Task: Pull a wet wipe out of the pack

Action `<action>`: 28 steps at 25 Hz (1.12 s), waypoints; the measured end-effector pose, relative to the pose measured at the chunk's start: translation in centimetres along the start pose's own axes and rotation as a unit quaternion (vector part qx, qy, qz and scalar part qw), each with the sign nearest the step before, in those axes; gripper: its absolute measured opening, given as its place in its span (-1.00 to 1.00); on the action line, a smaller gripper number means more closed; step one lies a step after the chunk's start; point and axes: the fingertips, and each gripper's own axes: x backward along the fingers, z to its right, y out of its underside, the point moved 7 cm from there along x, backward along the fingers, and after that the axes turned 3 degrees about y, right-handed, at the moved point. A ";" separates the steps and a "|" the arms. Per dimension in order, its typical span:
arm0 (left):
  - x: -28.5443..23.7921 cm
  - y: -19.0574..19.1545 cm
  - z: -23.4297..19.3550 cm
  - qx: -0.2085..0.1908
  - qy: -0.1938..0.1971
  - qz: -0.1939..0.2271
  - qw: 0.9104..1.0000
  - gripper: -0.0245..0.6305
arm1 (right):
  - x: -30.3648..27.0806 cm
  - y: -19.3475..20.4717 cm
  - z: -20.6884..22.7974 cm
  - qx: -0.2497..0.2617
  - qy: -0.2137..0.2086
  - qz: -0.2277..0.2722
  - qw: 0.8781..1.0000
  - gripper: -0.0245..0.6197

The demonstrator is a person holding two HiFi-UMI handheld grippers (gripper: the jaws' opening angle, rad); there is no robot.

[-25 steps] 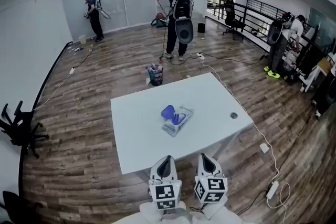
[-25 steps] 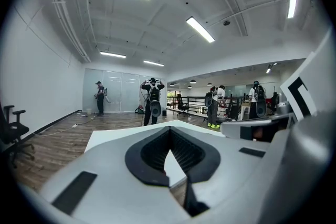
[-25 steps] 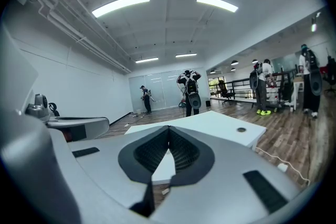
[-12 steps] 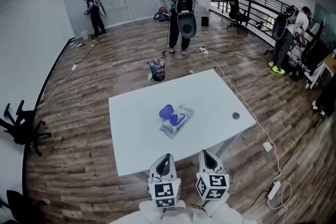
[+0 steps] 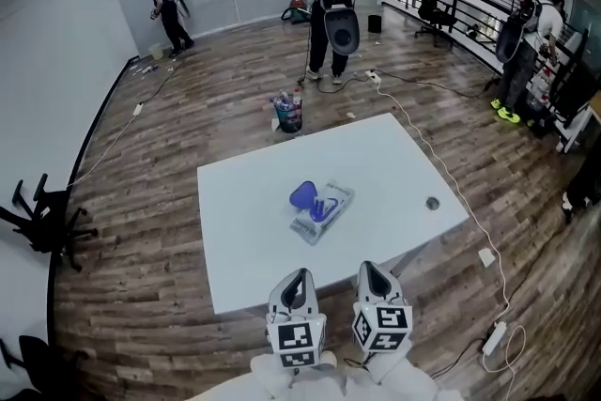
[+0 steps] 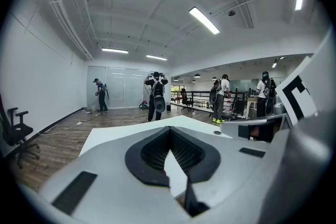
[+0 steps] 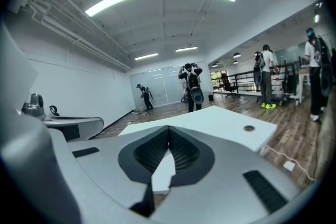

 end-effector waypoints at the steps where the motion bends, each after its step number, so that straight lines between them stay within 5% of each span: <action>1: -0.1 0.1 -0.2 0.001 -0.001 -0.002 1.000 -0.92 | -0.3 0.1 -0.2 -0.001 -0.001 -0.003 1.000 -0.90; 28: -6.3 1.5 -5.2 0.023 -0.002 -0.034 0.999 -0.92 | -13.9 0.7 0.7 0.002 -0.036 -0.059 0.998 -0.89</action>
